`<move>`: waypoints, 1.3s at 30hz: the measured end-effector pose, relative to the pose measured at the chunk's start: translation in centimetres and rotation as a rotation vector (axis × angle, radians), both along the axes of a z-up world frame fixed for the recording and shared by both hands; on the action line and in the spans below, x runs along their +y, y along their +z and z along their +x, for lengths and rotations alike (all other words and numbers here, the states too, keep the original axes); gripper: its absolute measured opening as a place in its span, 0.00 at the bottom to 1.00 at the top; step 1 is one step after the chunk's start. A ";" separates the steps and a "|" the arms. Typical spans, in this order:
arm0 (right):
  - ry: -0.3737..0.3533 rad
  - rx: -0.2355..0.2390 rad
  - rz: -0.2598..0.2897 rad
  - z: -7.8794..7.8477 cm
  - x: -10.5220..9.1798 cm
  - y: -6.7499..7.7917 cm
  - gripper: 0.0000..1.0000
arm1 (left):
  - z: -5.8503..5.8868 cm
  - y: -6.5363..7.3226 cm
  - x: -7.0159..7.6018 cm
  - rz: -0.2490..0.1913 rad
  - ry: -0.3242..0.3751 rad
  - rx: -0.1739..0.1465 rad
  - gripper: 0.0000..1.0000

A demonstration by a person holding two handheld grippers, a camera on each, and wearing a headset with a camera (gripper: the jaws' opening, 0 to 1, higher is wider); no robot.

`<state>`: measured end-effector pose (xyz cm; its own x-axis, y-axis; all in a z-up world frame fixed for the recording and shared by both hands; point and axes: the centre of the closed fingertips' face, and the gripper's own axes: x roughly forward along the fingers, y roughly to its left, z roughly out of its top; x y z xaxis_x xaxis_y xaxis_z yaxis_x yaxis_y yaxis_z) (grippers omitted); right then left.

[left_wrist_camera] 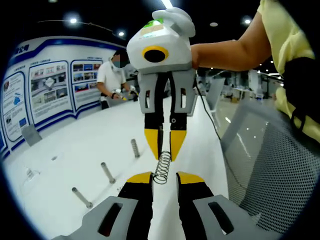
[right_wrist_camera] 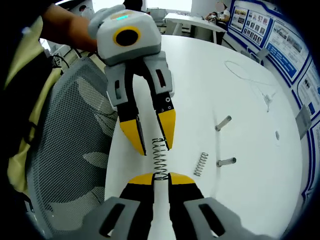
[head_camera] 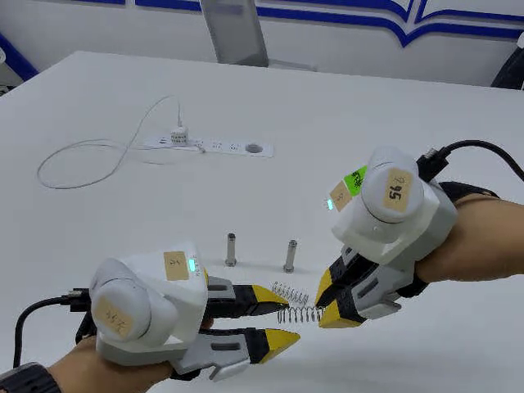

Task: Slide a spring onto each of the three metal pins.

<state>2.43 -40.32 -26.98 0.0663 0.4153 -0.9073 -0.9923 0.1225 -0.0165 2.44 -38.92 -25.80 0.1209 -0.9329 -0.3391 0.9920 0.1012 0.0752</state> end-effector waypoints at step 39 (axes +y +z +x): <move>0.067 -0.040 0.037 -0.7 3.8 3.8 0.16 | -0.2 0.1 -0.2 0.000 -0.011 -0.027 0.10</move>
<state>1.75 -36.48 -23.22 0.0731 0.4533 -0.8883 -0.9970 0.0571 -0.0530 2.21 -39.08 -25.72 0.1197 -0.9344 -0.3355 0.9907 0.0903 0.1019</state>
